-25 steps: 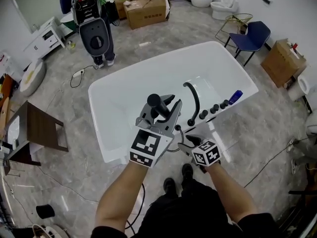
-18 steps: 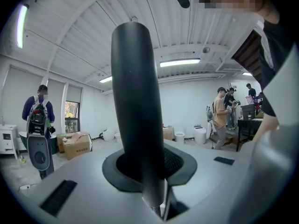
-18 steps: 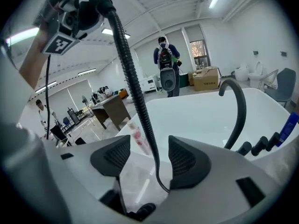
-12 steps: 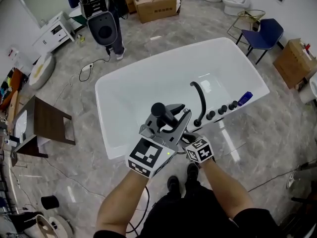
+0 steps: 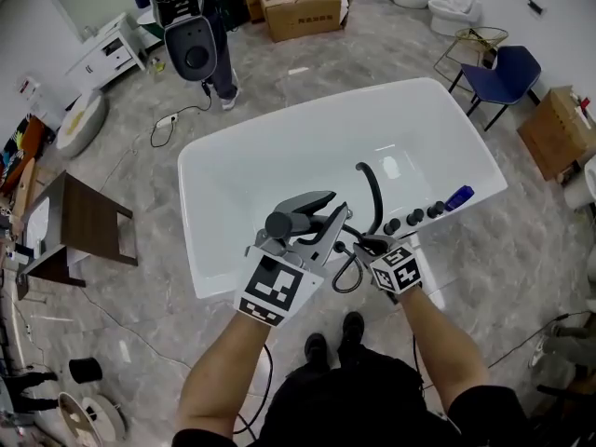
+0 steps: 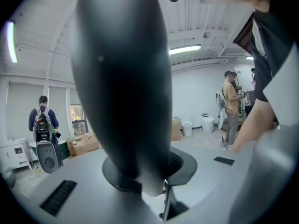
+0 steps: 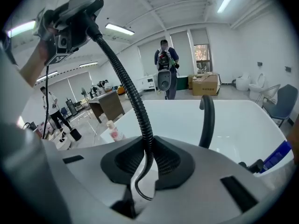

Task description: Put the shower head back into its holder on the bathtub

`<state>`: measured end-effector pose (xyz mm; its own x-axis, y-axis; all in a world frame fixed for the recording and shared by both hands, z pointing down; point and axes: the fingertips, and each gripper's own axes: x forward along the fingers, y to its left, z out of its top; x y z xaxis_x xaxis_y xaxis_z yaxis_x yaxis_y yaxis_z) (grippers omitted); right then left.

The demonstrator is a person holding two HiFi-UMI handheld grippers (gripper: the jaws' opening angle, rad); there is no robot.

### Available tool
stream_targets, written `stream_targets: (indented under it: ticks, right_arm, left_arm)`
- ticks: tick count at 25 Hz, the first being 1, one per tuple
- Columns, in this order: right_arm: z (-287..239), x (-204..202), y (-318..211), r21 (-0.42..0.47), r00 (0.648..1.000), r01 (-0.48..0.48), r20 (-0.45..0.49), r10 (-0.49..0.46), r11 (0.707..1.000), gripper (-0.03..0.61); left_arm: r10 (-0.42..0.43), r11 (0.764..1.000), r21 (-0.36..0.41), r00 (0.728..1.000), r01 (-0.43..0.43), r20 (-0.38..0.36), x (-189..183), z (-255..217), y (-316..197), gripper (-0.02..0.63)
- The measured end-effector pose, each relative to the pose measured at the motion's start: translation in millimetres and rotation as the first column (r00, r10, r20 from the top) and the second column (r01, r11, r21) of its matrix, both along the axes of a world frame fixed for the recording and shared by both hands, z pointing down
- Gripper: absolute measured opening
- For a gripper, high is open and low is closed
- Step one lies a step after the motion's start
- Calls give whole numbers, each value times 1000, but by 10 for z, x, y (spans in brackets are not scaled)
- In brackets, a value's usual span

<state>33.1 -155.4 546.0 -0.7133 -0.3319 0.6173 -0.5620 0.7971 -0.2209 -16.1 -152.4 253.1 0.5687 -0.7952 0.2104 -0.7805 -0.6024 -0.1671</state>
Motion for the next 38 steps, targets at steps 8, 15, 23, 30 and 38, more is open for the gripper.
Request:
stream_targets:
  ticks: [8,15,23,30,38]
  right_arm:
    - [-450,-95,-423,67,998,40,50,-44,997,77]
    - [-952,-377,-691,158,997,68,37,-74,985,77]
    - [-1500,-763,-914,300,1000,19,-16,-15,954,80]
    - [-1844,-1071,-979,389,999,6,-42,12,921,80]
    - [-1474,-786,-835,307,998,-28,-48,45,951,80]
  left_arm:
    - [-127,991,52,985,121,119,-185,-39,-248,81]
    - [-201,977,88,976,194,87,-617,-243,-348,81]
    - [-175,982,84,983,170,54,-1162,-358,-340,81]
    - [-138,986,97,990,133,42,-1446,-418,-324,81]
    - [-101,994,30,995,102,-9,-1335,-226,-450,81]
